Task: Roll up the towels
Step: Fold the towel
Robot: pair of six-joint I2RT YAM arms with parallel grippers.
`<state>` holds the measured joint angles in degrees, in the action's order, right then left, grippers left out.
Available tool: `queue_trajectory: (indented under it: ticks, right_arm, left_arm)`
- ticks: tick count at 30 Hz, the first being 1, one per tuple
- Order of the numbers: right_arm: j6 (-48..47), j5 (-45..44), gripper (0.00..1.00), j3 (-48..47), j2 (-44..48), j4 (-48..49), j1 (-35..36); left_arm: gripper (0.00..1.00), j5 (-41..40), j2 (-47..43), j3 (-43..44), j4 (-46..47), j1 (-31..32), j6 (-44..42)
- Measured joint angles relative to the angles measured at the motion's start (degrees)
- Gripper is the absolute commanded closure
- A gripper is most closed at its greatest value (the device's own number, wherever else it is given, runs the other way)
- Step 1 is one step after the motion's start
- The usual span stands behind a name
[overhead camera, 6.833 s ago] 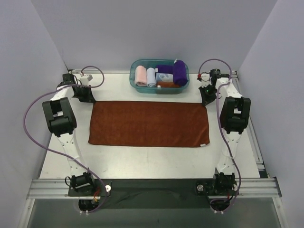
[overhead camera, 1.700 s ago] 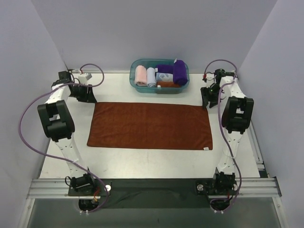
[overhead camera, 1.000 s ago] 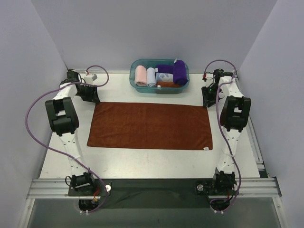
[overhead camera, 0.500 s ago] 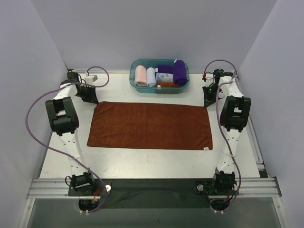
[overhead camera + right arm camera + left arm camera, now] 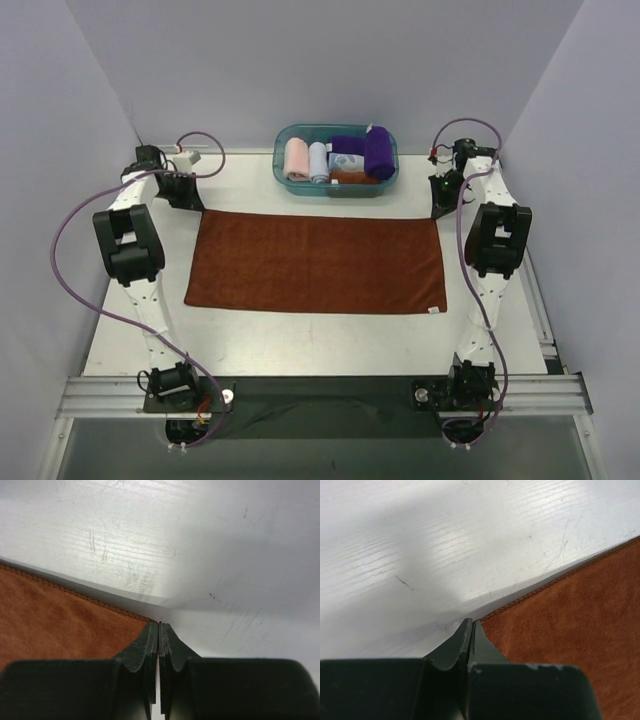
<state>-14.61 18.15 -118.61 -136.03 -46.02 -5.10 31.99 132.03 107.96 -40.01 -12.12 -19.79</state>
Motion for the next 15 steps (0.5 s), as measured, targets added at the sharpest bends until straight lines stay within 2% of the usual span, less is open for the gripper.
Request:
queue_trajectory:
  ticks: [7,15]
  right_arm:
    - [-0.7,0.35,1.0,0.0,2.73,-1.38,-0.61]
    - [-2.23,0.81,1.0,2.8,7.91,-2.38,-1.01]
  left_arm:
    - [1.0,1.99,-2.08,0.11,-1.66,-1.75,-0.48]
    - [1.0,6.34,-8.31,-2.91,-5.2,-3.65,-3.65]
